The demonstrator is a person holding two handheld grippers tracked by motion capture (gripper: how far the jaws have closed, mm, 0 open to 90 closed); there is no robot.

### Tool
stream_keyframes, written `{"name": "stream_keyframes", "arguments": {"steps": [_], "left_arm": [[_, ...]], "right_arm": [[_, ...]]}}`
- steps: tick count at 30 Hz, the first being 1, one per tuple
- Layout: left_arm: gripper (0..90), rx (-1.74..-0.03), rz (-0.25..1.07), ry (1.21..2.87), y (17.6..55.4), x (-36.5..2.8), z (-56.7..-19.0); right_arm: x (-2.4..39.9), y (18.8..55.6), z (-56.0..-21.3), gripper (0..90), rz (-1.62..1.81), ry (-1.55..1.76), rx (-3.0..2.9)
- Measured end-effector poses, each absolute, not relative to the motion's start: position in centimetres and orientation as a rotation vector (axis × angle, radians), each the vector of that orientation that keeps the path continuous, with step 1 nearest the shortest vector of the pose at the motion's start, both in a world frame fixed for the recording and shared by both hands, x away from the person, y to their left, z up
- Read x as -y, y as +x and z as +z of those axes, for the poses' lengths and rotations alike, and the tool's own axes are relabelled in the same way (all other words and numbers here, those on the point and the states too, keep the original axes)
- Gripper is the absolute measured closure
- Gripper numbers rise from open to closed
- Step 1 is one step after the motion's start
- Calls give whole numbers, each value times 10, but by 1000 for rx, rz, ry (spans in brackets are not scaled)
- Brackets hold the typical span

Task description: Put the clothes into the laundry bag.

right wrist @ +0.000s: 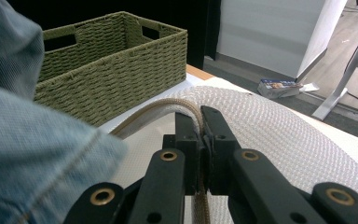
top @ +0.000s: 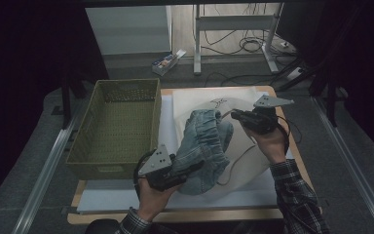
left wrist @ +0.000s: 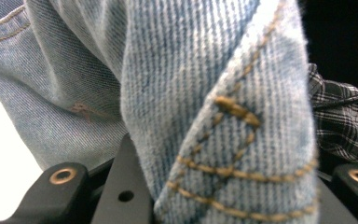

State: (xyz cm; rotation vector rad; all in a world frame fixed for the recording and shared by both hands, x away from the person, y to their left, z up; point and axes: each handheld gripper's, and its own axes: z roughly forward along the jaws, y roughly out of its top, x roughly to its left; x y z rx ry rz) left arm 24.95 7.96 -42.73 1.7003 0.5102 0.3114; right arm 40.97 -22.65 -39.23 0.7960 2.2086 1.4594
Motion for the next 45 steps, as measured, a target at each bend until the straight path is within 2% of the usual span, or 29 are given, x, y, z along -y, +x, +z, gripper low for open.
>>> {"name": "stream_keyframes", "arguments": {"steps": [19,45], "left_arm": [[714,-489,290,1790,259,-56,-458],[711,-435,240,1894,269,-27,-466]], "right_arm": [[225,409,-390,848,1468,798,-2197],[219,403,-385,848,1487,771,-2197]]}}
